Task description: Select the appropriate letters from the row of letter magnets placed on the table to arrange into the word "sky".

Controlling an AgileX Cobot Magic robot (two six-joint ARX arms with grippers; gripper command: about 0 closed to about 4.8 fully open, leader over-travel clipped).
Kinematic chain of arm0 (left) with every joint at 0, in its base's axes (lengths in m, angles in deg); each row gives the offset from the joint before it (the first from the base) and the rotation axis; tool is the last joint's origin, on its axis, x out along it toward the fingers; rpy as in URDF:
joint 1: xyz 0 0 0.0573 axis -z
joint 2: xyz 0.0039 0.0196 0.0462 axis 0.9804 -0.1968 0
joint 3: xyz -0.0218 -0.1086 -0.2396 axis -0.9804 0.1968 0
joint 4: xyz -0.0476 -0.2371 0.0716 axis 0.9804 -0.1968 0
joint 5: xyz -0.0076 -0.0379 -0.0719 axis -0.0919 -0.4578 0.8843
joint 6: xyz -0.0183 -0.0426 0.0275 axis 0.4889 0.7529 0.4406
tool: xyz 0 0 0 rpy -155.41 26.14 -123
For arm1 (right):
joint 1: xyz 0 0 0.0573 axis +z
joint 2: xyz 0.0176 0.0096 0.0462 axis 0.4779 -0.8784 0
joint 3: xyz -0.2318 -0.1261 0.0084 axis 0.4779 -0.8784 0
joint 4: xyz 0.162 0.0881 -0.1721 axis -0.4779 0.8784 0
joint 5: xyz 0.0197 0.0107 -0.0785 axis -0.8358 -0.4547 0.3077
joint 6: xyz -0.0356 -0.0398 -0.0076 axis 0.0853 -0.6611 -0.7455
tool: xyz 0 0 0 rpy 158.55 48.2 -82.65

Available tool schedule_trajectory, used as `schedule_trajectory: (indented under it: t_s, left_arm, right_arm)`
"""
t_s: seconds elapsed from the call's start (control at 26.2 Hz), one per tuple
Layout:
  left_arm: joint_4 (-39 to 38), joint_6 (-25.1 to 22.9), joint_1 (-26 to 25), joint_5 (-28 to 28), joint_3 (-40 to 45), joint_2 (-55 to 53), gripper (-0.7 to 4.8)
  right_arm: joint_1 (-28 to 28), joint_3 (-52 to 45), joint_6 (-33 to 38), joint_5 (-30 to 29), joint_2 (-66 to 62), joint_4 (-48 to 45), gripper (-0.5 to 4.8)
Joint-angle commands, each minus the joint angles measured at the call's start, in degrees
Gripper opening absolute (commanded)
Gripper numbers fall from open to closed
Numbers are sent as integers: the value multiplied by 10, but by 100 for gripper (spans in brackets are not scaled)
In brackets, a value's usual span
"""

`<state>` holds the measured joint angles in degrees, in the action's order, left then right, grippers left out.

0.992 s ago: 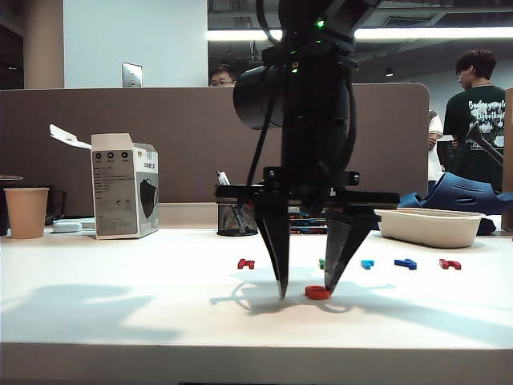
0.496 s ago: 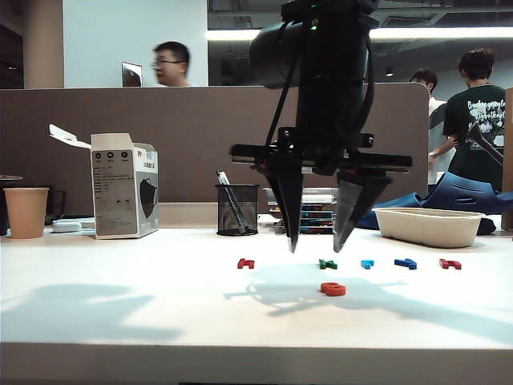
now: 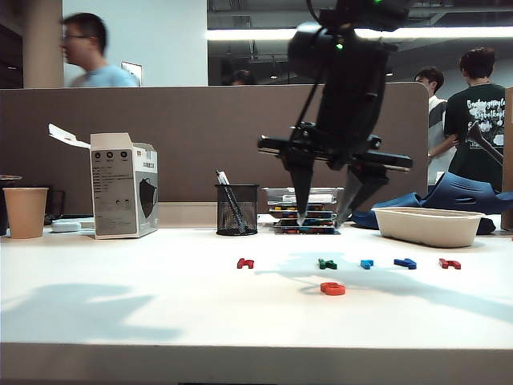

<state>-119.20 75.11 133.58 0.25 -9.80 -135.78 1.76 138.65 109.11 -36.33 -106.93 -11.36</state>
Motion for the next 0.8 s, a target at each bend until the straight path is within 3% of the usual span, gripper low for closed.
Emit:
schedule_trajectory:
  t_s: [0.04,0.8]
  left_arm:
    - [3,0,0,-2,-1,2,-5]
    - [4,-1,0,-2,-1,2,-5]
  right_arm:
    - [-14,1,-7,-19,-16,-11,234]
    - [-17,40,-26,-31,-95,16,208]
